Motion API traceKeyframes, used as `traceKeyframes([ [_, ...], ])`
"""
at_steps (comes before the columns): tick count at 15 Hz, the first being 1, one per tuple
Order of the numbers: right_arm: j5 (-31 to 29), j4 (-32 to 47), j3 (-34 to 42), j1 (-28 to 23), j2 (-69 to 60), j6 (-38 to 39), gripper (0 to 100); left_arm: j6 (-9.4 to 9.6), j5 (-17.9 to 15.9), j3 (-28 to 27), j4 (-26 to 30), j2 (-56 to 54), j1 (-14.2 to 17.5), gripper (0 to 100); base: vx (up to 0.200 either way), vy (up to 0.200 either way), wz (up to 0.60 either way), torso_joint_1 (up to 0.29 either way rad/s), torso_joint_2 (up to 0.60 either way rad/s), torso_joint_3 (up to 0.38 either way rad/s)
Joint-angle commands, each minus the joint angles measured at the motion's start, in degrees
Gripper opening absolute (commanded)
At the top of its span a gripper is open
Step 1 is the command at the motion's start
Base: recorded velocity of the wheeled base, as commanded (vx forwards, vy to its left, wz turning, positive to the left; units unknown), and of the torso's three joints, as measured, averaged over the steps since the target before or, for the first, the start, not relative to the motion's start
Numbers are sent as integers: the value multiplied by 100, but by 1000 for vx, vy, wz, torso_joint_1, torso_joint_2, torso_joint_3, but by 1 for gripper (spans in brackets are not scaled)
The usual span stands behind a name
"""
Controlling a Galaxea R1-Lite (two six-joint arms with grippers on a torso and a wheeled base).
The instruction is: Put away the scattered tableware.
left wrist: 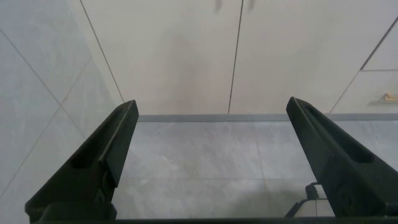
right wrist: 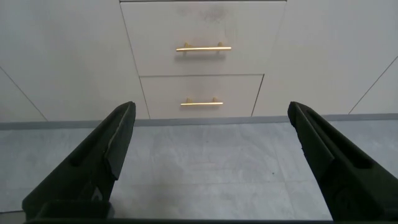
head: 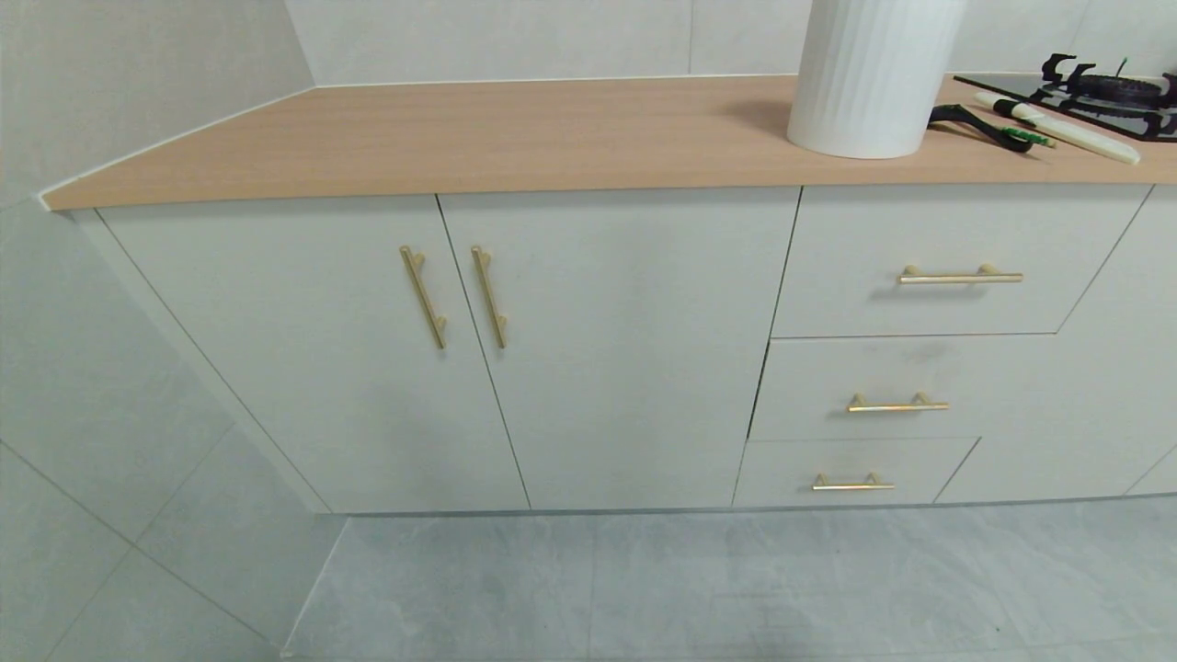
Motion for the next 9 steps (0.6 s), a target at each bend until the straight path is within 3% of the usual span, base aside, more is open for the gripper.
traceKeyframes([
  [1, 10, 18, 0, 0, 14, 7, 100, -4, 4, 1, -2, 5, 2, 100, 0, 0, 0, 0, 0, 0],
  [5, 1, 18, 0, 0, 14, 7, 100, -4, 4, 1, -2, 5, 2, 100, 0, 0, 0, 0, 0, 0],
  [7, 10, 18, 0, 0, 22, 7, 100, 163, -5, 1, 6, 5, 2, 100, 0, 0, 0, 0, 0, 0],
  [9, 10, 18, 0, 0, 14, 7, 100, 171, -5, 1, 6, 5, 2, 100, 0, 0, 0, 0, 0, 0],
])
